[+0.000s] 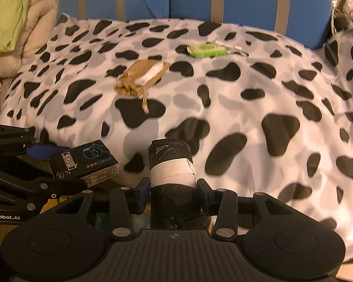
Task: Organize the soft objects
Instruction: 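Carry the black packet with the left gripper while the right gripper carries the bottle to the box, then lower the packet into the box with the left gripper while the right gripper lowers the bottle in, then move the right gripper over the tan drawstring pouch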
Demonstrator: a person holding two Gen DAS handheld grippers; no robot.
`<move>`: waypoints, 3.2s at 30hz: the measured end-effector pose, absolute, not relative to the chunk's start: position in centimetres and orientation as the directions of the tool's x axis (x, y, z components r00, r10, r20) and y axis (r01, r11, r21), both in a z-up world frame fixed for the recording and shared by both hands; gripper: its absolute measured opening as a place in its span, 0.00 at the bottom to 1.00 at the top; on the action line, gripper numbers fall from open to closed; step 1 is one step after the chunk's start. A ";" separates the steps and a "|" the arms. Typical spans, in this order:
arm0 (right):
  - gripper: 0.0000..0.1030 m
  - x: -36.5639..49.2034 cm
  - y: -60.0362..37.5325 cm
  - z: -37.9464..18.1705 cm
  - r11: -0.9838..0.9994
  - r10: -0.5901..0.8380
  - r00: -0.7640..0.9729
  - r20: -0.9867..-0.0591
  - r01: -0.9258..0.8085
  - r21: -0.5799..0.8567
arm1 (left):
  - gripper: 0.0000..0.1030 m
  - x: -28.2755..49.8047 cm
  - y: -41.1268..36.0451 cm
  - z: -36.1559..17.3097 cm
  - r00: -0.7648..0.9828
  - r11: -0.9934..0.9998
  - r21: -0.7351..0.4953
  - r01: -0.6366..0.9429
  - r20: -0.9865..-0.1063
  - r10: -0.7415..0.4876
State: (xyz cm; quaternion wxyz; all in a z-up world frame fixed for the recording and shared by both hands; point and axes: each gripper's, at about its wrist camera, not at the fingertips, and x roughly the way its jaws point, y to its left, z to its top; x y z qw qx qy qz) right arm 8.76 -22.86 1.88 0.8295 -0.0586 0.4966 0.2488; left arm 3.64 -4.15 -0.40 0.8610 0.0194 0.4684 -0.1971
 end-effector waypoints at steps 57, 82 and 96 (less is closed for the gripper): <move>1.00 7.0 -22.2 -1.6 0.880 0.198 0.218 -0.956 -0.469 0.075 | 0.75 4.7 -2.9 -3.7 0.281 0.981 -0.154 0.122 -0.942 -0.183; 1.00 8.2 -22.8 0.5 0.914 0.211 0.370 -0.905 -0.402 0.049 | 0.75 5.0 -2.3 -1.5 0.414 0.978 -0.176 0.114 -0.886 -0.208; 1.00 11.1 -23.2 1.8 0.926 0.238 0.484 -0.842 -0.375 0.046 | 0.75 6.9 -0.9 -0.1 0.521 0.987 -0.120 0.109 -0.838 -0.160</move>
